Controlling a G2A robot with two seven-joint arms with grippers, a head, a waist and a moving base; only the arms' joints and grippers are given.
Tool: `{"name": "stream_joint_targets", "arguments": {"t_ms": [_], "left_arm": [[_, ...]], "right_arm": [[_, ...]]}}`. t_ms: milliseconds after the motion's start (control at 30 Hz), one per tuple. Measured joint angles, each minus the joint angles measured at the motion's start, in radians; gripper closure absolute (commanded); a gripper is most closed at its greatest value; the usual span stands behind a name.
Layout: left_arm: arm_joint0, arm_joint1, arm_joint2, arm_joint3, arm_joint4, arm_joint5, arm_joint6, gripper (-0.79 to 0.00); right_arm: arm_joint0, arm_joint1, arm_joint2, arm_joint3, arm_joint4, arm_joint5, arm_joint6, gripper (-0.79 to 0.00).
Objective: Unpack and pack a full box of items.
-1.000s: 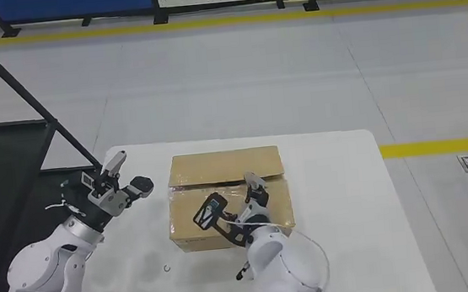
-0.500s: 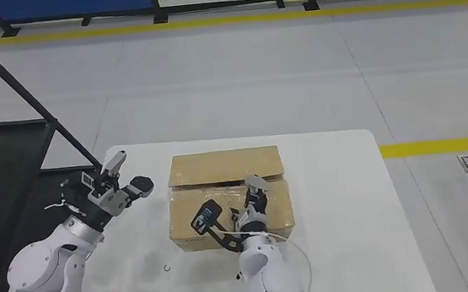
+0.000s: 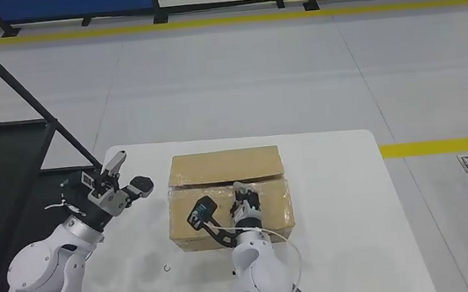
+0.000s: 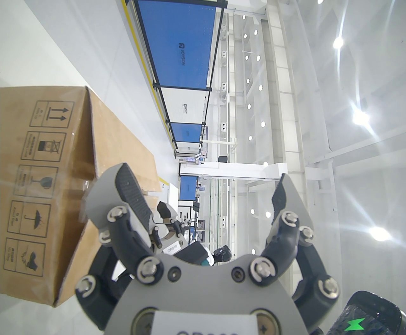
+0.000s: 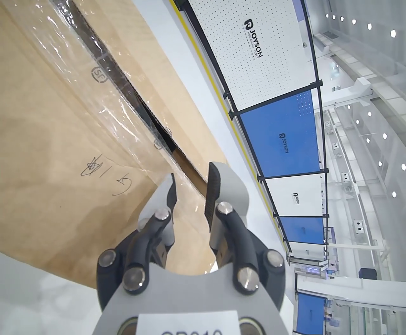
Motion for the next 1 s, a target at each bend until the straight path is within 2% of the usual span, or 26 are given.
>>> {"name": "stream_joint_targets", "arguments": {"t_ms": [33, 267, 300, 333, 467, 600, 867, 1000], "left_arm": [[0.000, 0.000, 0.000, 0.000, 0.000, 0.000, 0.000, -0.785], [0.000, 0.000, 0.000, 0.000, 0.000, 0.000, 0.000, -0.785], [0.000, 0.000, 0.000, 0.000, 0.000, 0.000, 0.000, -0.785], [0.000, 0.000, 0.000, 0.000, 0.000, 0.000, 0.000, -0.785], [0.000, 0.000, 0.000, 0.000, 0.000, 0.000, 0.000, -0.785], [0.000, 0.000, 0.000, 0.000, 0.000, 0.000, 0.000, -0.785], [0.000, 0.000, 0.000, 0.000, 0.000, 0.000, 0.000, -0.785], [0.000, 0.000, 0.000, 0.000, 0.000, 0.000, 0.000, -0.785]], "right_arm": [[-0.001, -0.001, 0.000, 0.000, 0.000, -0.001, 0.000, 0.000], [-0.023, -0.003, 0.014, -0.031, 0.038, -0.021, -0.031, 0.000], [-0.028, -0.003, 0.020, -0.041, 0.051, -0.020, -0.033, -0.135], [-0.034, -0.003, 0.026, -0.053, 0.066, -0.020, -0.038, -0.175], [-0.061, 0.002, 0.058, -0.118, 0.151, -0.104, -0.085, -0.240], [-0.066, 0.006, 0.072, -0.147, 0.173, -0.189, -0.090, -0.231], [-0.041, 0.001, 0.057, -0.118, 0.187, -0.212, -0.057, -0.231], [-0.041, 0.001, 0.057, -0.117, 0.202, -0.258, -0.046, -0.225]]}}
